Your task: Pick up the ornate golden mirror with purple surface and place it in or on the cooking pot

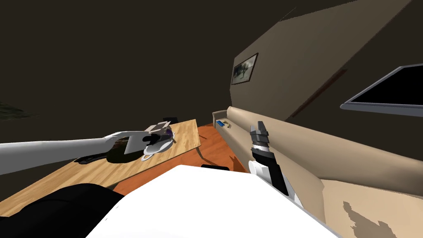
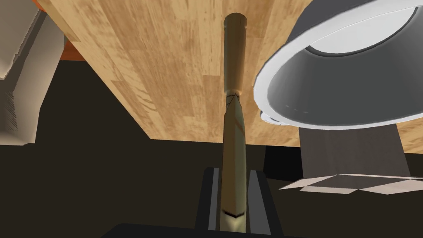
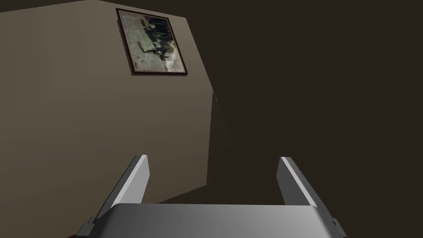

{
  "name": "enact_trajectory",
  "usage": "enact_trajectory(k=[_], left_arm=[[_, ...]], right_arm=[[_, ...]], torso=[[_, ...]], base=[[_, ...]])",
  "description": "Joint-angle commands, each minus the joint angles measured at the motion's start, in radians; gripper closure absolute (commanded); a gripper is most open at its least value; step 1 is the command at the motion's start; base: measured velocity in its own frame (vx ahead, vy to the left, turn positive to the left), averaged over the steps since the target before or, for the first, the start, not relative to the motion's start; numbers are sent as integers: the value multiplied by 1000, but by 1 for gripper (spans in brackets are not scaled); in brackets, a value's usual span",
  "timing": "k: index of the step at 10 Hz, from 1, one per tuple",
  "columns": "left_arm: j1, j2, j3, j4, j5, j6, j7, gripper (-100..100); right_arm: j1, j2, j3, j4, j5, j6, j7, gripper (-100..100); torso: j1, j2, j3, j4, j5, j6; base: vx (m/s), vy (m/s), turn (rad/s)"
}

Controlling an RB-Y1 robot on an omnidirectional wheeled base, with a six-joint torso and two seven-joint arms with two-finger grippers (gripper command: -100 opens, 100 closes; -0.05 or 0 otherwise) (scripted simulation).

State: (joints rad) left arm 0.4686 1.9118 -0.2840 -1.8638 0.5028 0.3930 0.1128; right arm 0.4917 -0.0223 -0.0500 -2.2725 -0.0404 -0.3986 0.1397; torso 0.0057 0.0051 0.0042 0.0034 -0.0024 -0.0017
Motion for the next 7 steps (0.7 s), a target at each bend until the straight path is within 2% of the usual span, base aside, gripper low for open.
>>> enact_trajectory(k=[1,3,5,7], left_arm=[[-11,34,14,-20,43,8,-14,100],[-11,34,14,-20,43,8,-14,100],[-12,80,36,-44,76,12,-10,100],[-12,80,36,-44,76,12,-10,100]], right_arm=[[0,0,0,0,0,0,0,0],[0,0,0,0,0,0,0,0],[0,0,0,0,0,0,0,0],[0,0,0,0,0,0,0,0]], torso=[[0,0,0,0,0,0],[-2,0,0,0,0,1],[-6,-1,-1,0,-1,1],[-3,-1,0,0,-1,1]], base=[[-35,144,70],[-15,70,3],[2,92,55],[-8,84,4]])
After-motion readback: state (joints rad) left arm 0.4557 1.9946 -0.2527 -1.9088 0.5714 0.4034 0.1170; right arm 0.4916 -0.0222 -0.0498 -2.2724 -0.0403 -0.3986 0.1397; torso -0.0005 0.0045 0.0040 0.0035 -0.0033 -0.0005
